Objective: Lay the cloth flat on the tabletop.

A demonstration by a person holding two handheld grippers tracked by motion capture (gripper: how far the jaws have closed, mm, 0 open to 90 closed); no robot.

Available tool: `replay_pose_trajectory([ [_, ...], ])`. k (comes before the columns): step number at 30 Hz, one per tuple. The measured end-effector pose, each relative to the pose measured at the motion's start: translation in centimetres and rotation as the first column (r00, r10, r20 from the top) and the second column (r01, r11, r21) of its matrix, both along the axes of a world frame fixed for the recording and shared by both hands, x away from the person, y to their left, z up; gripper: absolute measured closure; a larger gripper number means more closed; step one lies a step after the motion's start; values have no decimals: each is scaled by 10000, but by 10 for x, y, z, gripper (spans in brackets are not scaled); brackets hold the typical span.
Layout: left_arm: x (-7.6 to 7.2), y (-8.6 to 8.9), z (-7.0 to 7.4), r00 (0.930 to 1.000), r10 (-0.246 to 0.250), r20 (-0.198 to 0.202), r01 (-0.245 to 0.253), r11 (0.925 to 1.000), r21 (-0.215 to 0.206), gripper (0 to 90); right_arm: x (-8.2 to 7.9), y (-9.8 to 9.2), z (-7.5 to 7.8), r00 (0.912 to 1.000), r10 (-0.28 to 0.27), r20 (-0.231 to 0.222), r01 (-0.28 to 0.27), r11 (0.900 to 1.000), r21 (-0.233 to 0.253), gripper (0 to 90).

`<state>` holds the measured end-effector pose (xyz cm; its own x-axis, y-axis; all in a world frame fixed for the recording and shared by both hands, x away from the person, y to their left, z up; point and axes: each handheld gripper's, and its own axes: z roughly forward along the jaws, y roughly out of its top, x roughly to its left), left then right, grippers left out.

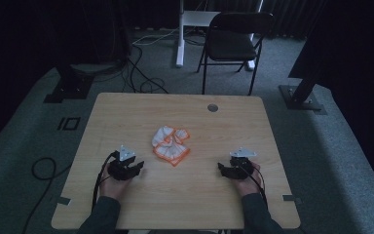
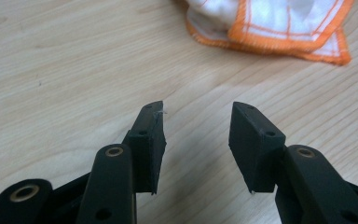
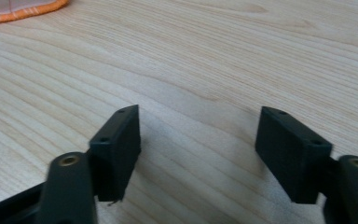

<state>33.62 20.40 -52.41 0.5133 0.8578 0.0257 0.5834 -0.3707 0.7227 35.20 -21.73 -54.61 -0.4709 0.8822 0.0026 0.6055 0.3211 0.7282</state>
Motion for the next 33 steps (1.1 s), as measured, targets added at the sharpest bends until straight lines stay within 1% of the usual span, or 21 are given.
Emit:
replay_pose_trajectory([
  [6, 4, -10, 4, 9997, -224, 98, 224, 9997, -31, 558, -2, 4, 1, 10000, 31, 61, -31, 10000, -23, 446],
  [10, 8, -16, 7, 9993, -336, 174, 336, 9994, -31, 558, -4, 7, 2, 9999, 132, 88, -131, 9999, -111, 478],
  [13, 11, -20, 10, 9990, -402, 181, 404, 9991, -117, 557, -5, 9, 3, 9996, 238, 153, -236, 9996, -131, 494],
  [15, 14, -23, 11, 9989, -434, 198, 437, 9990, -126, 555, -6, 11, 4, 9993, 317, 220, -315, 9995, -81, 510],
  [18, 19, -27, 12, 9988, -443, 204, 449, 9986, -272, 547, -7, 13, 6, 9988, 377, 323, -377, 9993, -8, 535],
  [21, 25, -33, 13, 9989, -424, 200, 429, 9987, -284, 538, -8, 14, 7, 9986, 405, 353, -410, 9991, 124, 558],
  [25, 31, -40, 16, 9986, -486, 230, 494, 9982, -339, 534, -9, 16, 9, 9974, 543, 471, -553, 9983, 201, 618],
  [28, 36, -46, 16, 9981, -581, 189, 585, 9980, -241, 534, -10, 18, 11, 9969, 637, 458, -653, 9973, 332, 692],
  [30, 39, -50, 15, 9983, -569, 103, 571, 9982, -171, 536, -10, 21, 11, 9961, 744, 465, -758, 9967, 303, 742],
  [32, 42, -53, 13, 9986, -536, -29, 536, 9985, -149, 537, -11, 23, 11, 9949, 890, 470, -903, 9955, 269, 773],
  [33, 44, -55, 13, 9986, -522, -21, 522, 9986, -54, 540, -11, 24, 11, 9941, 966, 485, -978, 9949, 230, 776],
])
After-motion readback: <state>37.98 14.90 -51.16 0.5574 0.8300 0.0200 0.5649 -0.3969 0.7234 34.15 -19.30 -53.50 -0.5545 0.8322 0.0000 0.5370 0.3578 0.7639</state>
